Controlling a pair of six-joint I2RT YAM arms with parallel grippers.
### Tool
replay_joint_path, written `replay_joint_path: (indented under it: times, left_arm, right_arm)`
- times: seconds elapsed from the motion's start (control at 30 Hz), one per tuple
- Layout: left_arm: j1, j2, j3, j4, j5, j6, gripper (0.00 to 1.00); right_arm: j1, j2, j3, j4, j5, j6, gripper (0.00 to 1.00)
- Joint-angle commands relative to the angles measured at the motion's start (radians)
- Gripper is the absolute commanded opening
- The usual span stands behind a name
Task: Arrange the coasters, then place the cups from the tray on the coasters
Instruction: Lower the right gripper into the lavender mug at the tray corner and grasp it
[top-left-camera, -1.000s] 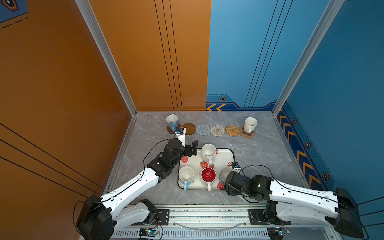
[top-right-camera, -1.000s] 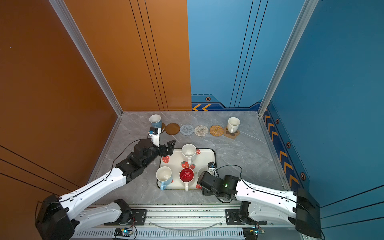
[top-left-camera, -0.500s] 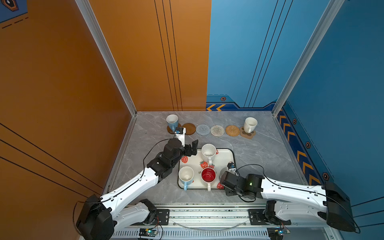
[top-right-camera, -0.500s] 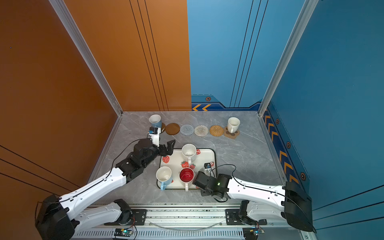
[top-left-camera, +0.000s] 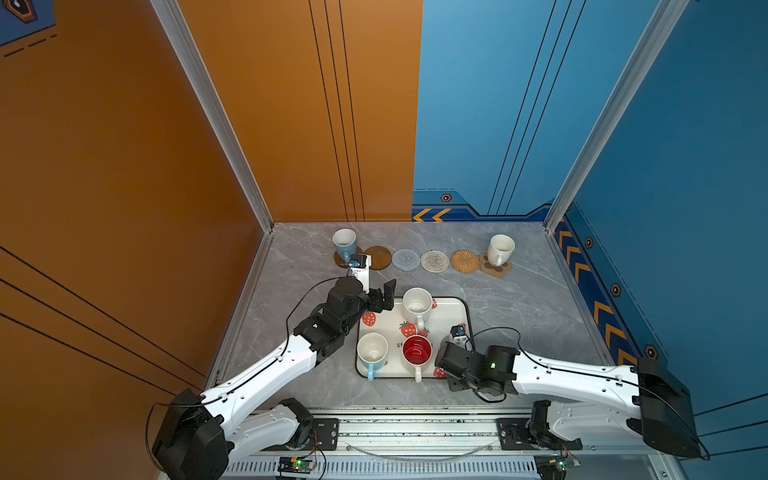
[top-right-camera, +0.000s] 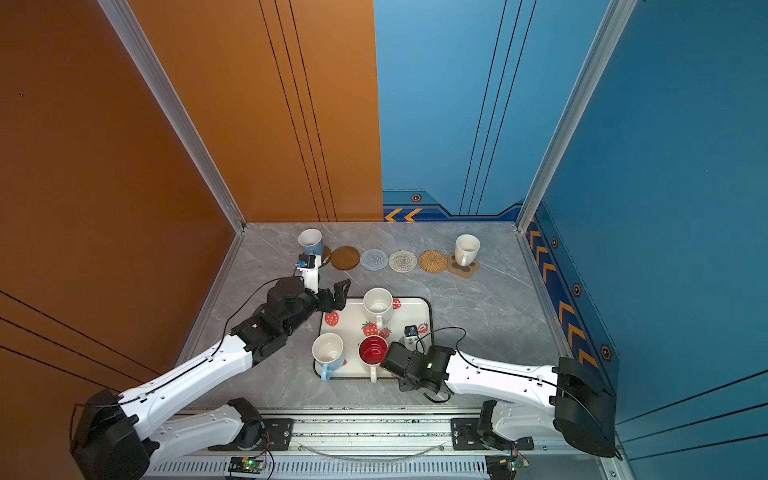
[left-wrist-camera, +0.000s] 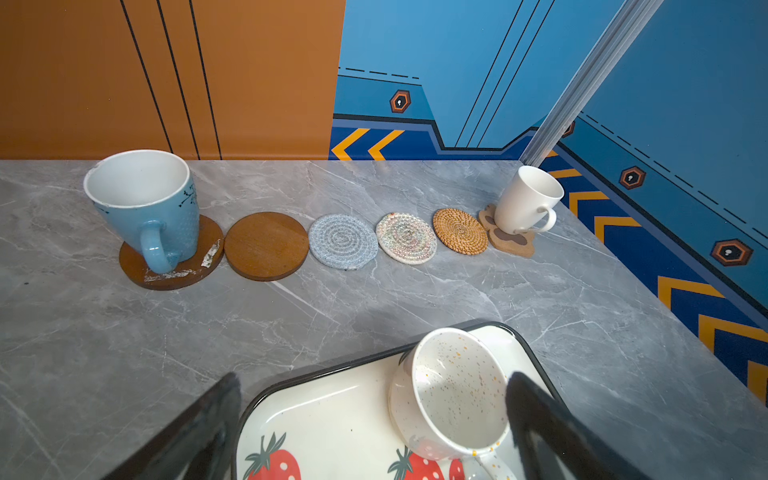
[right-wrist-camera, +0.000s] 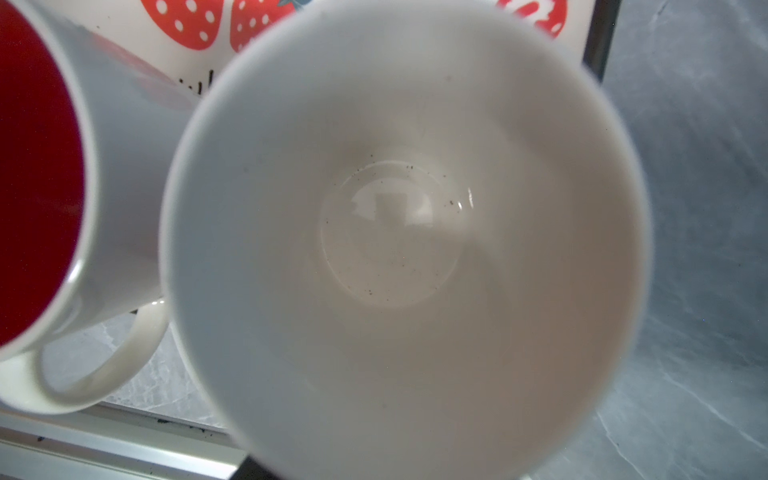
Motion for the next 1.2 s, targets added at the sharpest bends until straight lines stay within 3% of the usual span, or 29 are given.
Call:
replay_joint_path:
  times: [0.0, 0.47, 0.63, 0.73, 1.17]
  left_arm:
    - [0.012, 0.0, -0.015, 0.014, 0.019, 0.0, 0.99]
    - [0.013, -0.013, -0.023, 0.014, 0.014, -0.002, 0.99]
    - [0.013, -0.019, -0.025, 0.014, 0.016, -0.002, 0.99]
    - [0.014, -0.023, -0.023, 0.013, 0.017, -0.002, 0.99]
    - [0.018, -0.036, -0.034, 0.011, 0.01, -0.001, 0.99]
  right_arm:
    - [0.005, 0.014, 0.019, 0.006, 0.029, -0.013, 0.39]
    - [0.005, 0.043, 0.009, 0.033, 0.023, -0.011, 0.29]
    - [0.006, 0.041, 0.007, 0.033, 0.027, -0.012, 0.16]
    - [0.003, 0.036, 0.006, 0.031, 0.03, -0.012, 0.0]
    - [0.007, -0.002, 0.019, -0.003, 0.072, -0.013, 0.0]
